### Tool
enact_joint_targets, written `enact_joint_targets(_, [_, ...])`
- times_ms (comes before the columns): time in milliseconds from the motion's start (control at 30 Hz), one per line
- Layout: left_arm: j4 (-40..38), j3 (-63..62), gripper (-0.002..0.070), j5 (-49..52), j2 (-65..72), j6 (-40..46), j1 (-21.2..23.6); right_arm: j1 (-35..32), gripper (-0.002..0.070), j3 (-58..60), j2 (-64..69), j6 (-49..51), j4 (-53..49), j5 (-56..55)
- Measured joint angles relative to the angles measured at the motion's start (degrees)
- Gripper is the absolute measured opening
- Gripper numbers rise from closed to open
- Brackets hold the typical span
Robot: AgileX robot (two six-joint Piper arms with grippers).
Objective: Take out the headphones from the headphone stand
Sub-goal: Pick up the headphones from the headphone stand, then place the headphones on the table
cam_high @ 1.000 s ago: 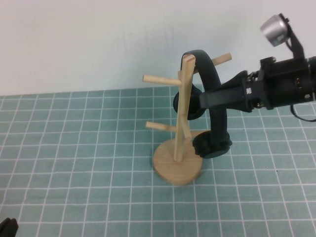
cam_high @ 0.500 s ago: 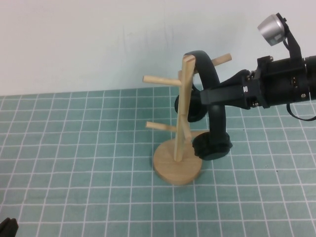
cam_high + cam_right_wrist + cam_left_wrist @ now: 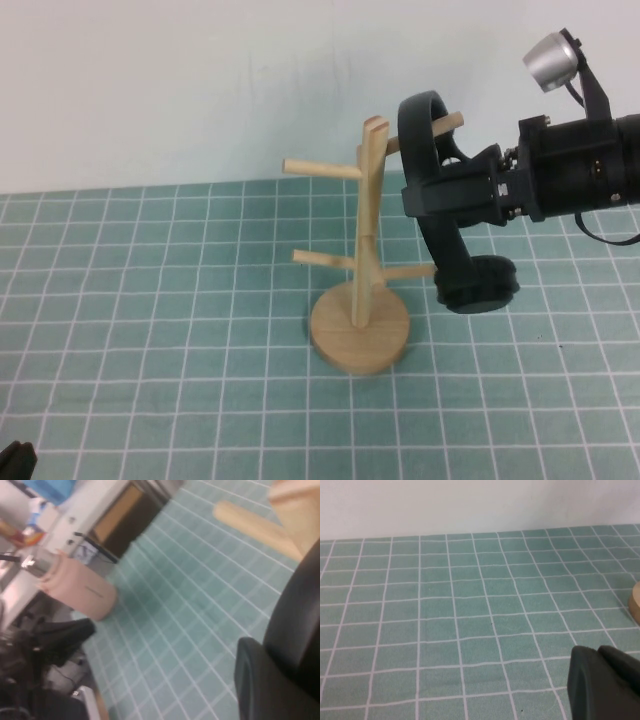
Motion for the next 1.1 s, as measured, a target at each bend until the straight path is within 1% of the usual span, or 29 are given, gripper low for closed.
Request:
enact_joint_targets(133, [0.0,0.0,-0.0006,0.0,0.0,0.0,0.0,0.0,0.006,0.0,-1.46,-0.88,1.79,0.58])
enact_joint_targets(233, [0.0,0.0,-0.0006,0.0,0.0,0.0,0.0,0.0,0.006,0.0,-4.57,-1.02,1.79,-2.34])
enact_joint_targets(433, [0.0,0.0,-0.0006,0.0,0.0,0.0,0.0,0.0,0.006,0.0,-14.48,3.36,-0.3,-12.65])
enact_joint_targets(533, [0.0,0.0,-0.0006,0.0,0.0,0.0,0.0,0.0,0.006,0.0,-19.95,8.88,-6.09,-18.89])
enact_joint_targets(633, [0.0,0.0,-0.0006,0.0,0.0,0.0,0.0,0.0,0.006,0.0,-23.75,19.42,-17.76,-25.44])
enact_joint_targets(700, [0.0,0.0,-0.0006,0.0,0.0,0.0,0.0,0.0,0.006,0.0,-24.51,30.51,-29.11,-27.13])
enact_joint_targets(733, [0.0,0.0,-0.0006,0.0,0.0,0.0,0.0,0.0,0.006,0.0,-24.51,35.43,-34.99,-27.13])
enact_joint_targets(800, [0.0,0.0,-0.0006,0.0,0.0,0.0,0.0,0.0,0.006,0.0,-23.17,48.98,-45.36,-24.86])
enact_joint_targets(867, [0.0,0.0,-0.0006,0.0,0.0,0.0,0.0,0.0,0.006,0.0,-20.78,58.0,-51.71,-21.2])
enact_joint_targets(900, [0.0,0.0,-0.0006,0.0,0.0,0.0,0.0,0.0,0.006,0.0,-19.19,61.15,-53.81,-18.82])
enact_joint_targets(1000, [0.0,0.0,-0.0006,0.0,0.0,0.0,0.0,0.0,0.006,0.0,-14.06,65.04,-56.11,-13.68])
enact_joint_targets(1100, [0.0,0.0,-0.0006,0.0,0.0,0.0,0.0,0.0,0.006,0.0,-8.9,67.92,-55.37,-13.15])
